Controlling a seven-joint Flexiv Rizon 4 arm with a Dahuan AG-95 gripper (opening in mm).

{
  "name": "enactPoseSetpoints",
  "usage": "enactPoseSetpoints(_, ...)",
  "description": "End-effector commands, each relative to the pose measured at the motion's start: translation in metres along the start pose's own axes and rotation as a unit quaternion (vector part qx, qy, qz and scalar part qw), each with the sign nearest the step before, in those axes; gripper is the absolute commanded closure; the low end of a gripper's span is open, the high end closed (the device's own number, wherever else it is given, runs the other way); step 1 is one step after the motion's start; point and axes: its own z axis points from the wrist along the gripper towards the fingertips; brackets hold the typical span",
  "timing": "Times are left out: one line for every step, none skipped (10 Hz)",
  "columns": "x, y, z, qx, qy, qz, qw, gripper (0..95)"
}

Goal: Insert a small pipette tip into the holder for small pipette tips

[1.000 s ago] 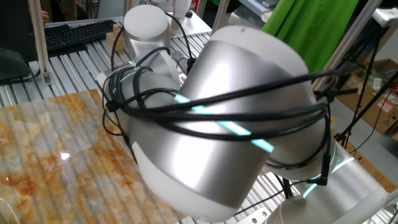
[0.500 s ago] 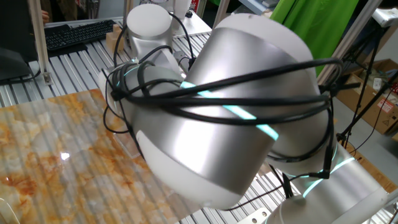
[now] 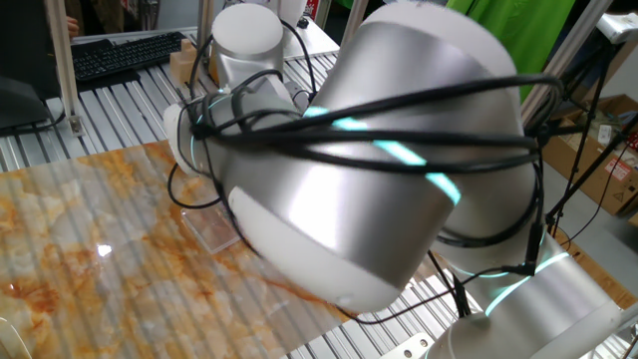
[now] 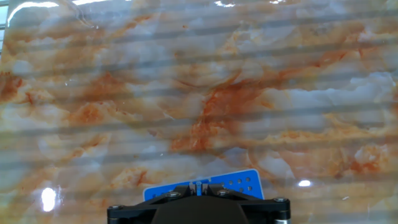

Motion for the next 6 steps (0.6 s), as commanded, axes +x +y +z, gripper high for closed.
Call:
enactPoseSetpoints(0.0003, 0.0000, 0.0002, 0.000, 0.002, 0.000, 1.0000, 95.0)
enactPoseSetpoints(0.0005, -0.0001, 0.0001, 0.000, 0.003, 0.000, 1.0000, 95.0)
enactPoseSetpoints(0.0006, -0.0002, -0.0001, 0.001, 0.004, 0.000, 1.0000, 95.0)
enactPoseSetpoints(0.0009, -0.0003, -0.0003, 0.001, 0.005, 0.000, 1.0000, 95.0)
enactPoseSetpoints(0.0012, -0.0005, -0.0006, 0.002, 0.007, 0.001, 1.0000, 95.0)
enactPoseSetpoints(0.0014, -0.0006, -0.0008, 0.002, 0.008, 0.001, 1.0000, 95.0)
